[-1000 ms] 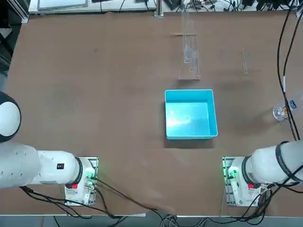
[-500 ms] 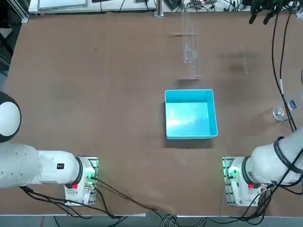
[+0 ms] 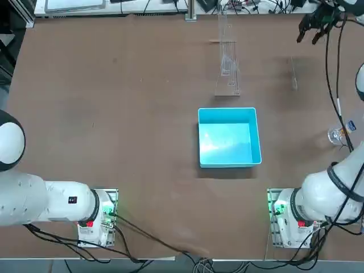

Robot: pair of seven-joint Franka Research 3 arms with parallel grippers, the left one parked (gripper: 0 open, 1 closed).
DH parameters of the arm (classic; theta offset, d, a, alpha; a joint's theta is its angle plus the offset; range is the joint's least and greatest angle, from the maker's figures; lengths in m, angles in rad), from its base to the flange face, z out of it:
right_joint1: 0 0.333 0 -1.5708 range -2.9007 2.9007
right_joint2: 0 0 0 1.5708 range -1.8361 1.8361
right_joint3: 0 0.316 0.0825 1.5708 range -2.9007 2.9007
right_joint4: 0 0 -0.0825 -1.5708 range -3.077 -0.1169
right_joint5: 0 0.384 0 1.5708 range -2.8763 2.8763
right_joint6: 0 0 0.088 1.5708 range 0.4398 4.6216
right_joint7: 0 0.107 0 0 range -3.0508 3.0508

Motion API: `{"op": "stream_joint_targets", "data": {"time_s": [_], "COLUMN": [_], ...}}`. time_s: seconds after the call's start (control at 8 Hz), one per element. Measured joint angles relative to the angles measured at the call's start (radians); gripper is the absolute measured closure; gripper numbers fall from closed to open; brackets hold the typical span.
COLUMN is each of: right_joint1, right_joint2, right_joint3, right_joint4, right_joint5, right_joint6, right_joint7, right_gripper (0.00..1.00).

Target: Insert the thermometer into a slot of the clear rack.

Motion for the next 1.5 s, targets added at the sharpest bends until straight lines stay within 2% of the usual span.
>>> {"op": "stream_joint_targets", "data": {"time_s": [0.38,0.75,1.5], "right_joint1": [-0.014,-0.015,-0.024], "right_joint2": [0.096,0.140,0.218], "right_joint3": [0.001,0.001,0.001], "right_joint4": [0.003,0.005,0.005], "right_joint5": [-0.002,-0.063,-0.067], "right_joint6": [0.086,0.154,0.211], "right_joint7": [-0.005,-0.017,-0.049], "right_gripper": [0.04,0.06,0.11]}}
